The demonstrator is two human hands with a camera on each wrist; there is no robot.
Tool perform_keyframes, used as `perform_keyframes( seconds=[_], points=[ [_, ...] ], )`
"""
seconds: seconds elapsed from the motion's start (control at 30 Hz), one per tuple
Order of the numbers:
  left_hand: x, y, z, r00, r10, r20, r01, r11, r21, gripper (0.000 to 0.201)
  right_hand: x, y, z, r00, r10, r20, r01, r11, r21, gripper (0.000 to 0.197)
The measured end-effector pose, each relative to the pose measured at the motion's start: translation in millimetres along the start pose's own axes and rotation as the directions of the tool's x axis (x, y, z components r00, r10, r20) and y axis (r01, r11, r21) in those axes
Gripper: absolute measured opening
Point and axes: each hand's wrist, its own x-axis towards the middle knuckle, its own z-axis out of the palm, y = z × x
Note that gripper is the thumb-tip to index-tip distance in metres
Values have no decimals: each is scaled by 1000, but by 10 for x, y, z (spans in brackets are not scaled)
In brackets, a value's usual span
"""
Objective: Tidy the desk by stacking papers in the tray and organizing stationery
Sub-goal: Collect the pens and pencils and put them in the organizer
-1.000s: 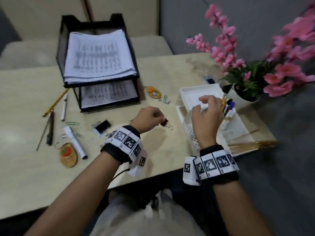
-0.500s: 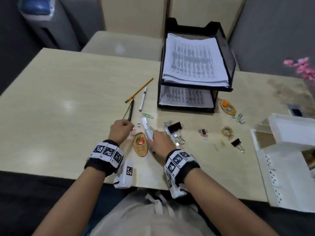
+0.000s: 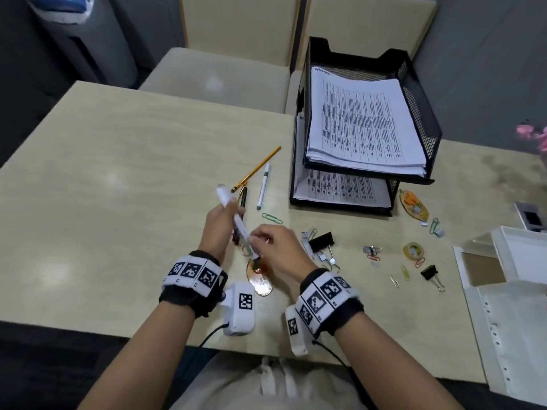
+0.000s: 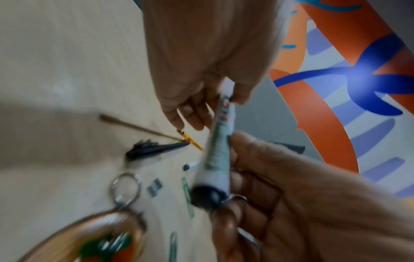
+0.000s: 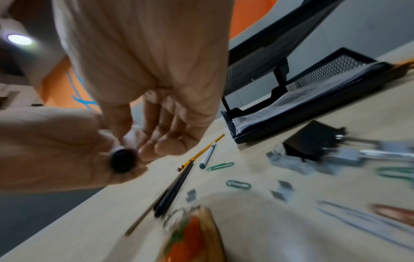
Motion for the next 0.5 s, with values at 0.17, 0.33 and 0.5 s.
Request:
perform_keyframes(
  seconds=[0.17, 0.33, 0.5],
  points=[
    [297, 254, -354, 983, -16, -181, -43, 948, -315, 30, 730, -64, -105, 969, 68, -237, -91, 992, -90, 25],
    [400, 203, -477, 986, -50, -156, 16, 978, -210, 23, 1349, 11, -90, 943, 218, -252, -308, 858, -411, 26],
    [456, 82, -474, 984, -162, -70, 136, 949, -284, 18, 1419, 118, -71, 933, 241, -266, -342, 820, -459, 23]
  ],
)
